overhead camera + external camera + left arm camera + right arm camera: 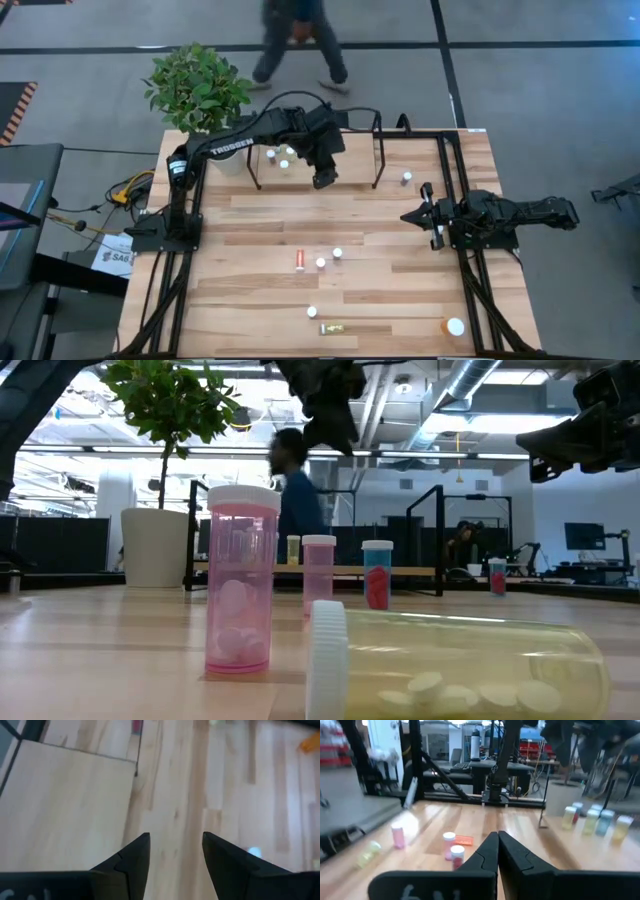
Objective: Pick and place medicine bottles onto shelf by color
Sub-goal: Put the blue pill bottle on the shelf
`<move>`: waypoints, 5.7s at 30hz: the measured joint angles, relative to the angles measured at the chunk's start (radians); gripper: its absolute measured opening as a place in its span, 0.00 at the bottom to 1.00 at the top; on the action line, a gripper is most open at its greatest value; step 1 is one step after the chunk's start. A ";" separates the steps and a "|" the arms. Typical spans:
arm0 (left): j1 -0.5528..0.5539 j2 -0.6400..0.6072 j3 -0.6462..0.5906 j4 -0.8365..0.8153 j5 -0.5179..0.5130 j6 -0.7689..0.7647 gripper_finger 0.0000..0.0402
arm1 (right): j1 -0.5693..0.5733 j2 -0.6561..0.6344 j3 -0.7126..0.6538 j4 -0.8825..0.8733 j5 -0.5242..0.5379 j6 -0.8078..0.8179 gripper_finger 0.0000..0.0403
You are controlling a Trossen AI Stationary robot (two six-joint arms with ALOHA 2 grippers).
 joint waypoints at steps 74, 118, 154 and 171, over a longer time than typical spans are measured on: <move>-0.079 0.000 0.000 0.368 -0.250 -0.469 0.42 | -0.027 0.079 0.320 0.027 0.609 0.625 0.10; -0.074 0.000 -0.001 0.264 -0.233 -0.446 0.42 | -0.814 1.110 0.951 -1.104 0.077 0.417 0.48; -0.020 0.000 -0.001 0.219 -0.233 -0.376 0.42 | -0.870 1.401 0.951 -0.977 -0.083 0.034 0.46; -0.020 0.000 -0.001 0.177 -0.234 -0.368 0.42 | -0.784 1.460 0.951 -0.948 -0.024 0.048 0.52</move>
